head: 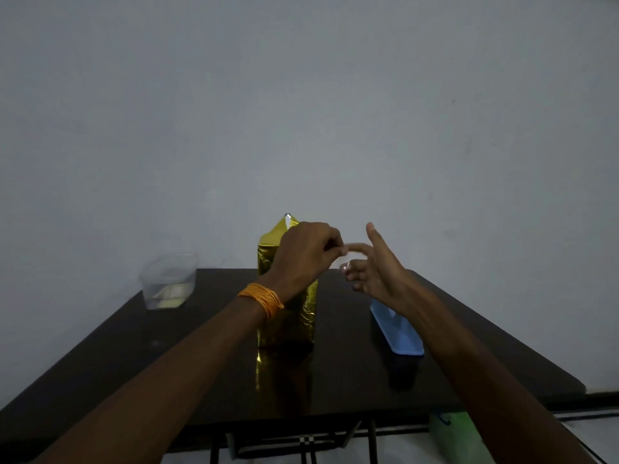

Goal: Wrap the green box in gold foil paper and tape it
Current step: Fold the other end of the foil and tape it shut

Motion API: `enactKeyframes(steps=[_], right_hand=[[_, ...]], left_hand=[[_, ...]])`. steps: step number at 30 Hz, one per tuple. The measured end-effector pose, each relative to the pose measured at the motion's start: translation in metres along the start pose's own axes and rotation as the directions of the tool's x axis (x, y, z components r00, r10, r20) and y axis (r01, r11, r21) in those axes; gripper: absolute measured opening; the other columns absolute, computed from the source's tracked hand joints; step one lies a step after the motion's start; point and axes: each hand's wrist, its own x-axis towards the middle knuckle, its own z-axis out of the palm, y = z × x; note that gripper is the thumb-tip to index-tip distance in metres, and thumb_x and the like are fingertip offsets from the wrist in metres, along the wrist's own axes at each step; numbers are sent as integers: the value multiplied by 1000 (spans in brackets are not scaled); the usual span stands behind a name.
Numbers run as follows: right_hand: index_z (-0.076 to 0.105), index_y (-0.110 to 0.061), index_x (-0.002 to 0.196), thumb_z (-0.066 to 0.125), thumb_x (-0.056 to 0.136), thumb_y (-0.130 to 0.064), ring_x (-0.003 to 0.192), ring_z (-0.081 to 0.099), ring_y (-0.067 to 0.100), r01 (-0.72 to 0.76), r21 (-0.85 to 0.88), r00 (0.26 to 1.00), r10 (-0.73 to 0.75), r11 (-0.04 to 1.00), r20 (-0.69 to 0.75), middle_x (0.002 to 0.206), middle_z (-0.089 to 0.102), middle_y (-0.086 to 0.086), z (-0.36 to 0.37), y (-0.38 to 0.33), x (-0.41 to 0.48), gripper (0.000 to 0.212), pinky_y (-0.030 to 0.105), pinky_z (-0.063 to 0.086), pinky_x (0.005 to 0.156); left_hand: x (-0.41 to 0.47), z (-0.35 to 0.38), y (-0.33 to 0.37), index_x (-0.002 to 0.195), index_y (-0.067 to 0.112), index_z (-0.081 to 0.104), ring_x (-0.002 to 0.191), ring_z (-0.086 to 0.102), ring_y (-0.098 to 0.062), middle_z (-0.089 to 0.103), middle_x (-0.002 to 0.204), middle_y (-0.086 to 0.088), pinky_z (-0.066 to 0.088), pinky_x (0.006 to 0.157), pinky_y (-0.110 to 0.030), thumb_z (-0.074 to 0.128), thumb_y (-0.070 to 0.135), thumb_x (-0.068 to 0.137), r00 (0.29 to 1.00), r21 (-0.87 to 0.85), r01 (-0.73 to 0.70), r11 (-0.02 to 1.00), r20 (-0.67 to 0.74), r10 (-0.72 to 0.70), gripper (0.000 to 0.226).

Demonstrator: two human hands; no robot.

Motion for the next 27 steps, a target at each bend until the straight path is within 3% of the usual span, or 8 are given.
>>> enactKeyframes(steps=[2, 4, 7, 9, 11, 15, 20, 27], right_hand=[[57, -17, 122, 29, 95, -70, 69, 55, 20, 7, -53, 998, -10, 999, -65, 90, 63, 16, 6, -6, 6, 65, 32, 43, 60], [54, -16, 124, 37, 99, -60, 79, 56, 21, 70, -161, 984, -94, 984, -152, 101, 61, 16, 13, -13, 15, 54, 31, 46, 64], [55, -11, 121, 59, 96, -39, 84, 56, 18, 168, -258, 961, -216, 951, -170, 105, 59, 12, 20, -17, 30, 38, 29, 48, 69], [56, -12, 121, 70, 89, -32, 95, 60, 19, 164, -279, 966, -211, 946, -148, 112, 61, 10, 28, -15, 43, 40, 31, 52, 77], [55, -15, 121, 75, 85, -32, 107, 60, 23, 156, -312, 963, -215, 937, -165, 120, 59, 9, 37, -12, 57, 45, 37, 54, 85], [54, -17, 120, 80, 80, -34, 111, 61, 26, 142, -309, 968, -197, 941, -154, 126, 57, 10, 48, -10, 82, 50, 43, 54, 91], [51, -17, 124, 79, 83, -29, 107, 64, 23, 94, -243, 991, -115, 965, -71, 124, 61, 12, 53, -4, 87, 51, 25, 52, 67], [56, -18, 121, 78, 83, -28, 93, 65, 16, 107, -189, 992, -118, 976, -45, 120, 66, 12, 52, 4, 89, 45, 22, 50, 61]], left_hand=[[2, -17, -5, 85, 18, 76, 71, 63, -5, 72, 79, 7, 51, 65, -21, 72, 32, 86, 998, -99, 45, 994, -47, -50, 15], [9, -35, -17, 83, 15, 77, 69, 67, -6, 73, 78, 5, 55, 64, -18, 76, 28, 84, 980, -261, 196, 945, 13, -200, 13], [20, -55, -47, 81, 7, 75, 67, 70, -14, 72, 76, -5, 55, 56, -21, 77, 22, 83, 878, -455, 473, 755, 171, -447, 15], [23, -61, -68, 82, 6, 74, 66, 69, -15, 72, 77, -7, 52, 53, -19, 77, 25, 83, 830, -452, 552, 701, 212, -517, 19], [24, -59, -82, 83, 6, 74, 66, 68, -15, 72, 78, -8, 51, 51, -18, 77, 28, 83, 812, -426, 578, 697, 216, -542, 22], [25, -45, -99, 83, 3, 74, 64, 67, -16, 71, 76, -11, 50, 49, -17, 81, 27, 79, 779, -378, 625, 683, 250, -575, 25], [23, -32, -111, 81, 3, 74, 61, 66, -15, 72, 77, -11, 49, 47, -17, 86, 25, 73, 771, -334, 635, 696, 231, -593, 26], [20, -27, -122, 85, 2, 77, 73, 63, -17, 72, 82, -10, 47, 50, -20, 85, 16, 72, 736, -274, 677, 683, 255, -627, 20]])
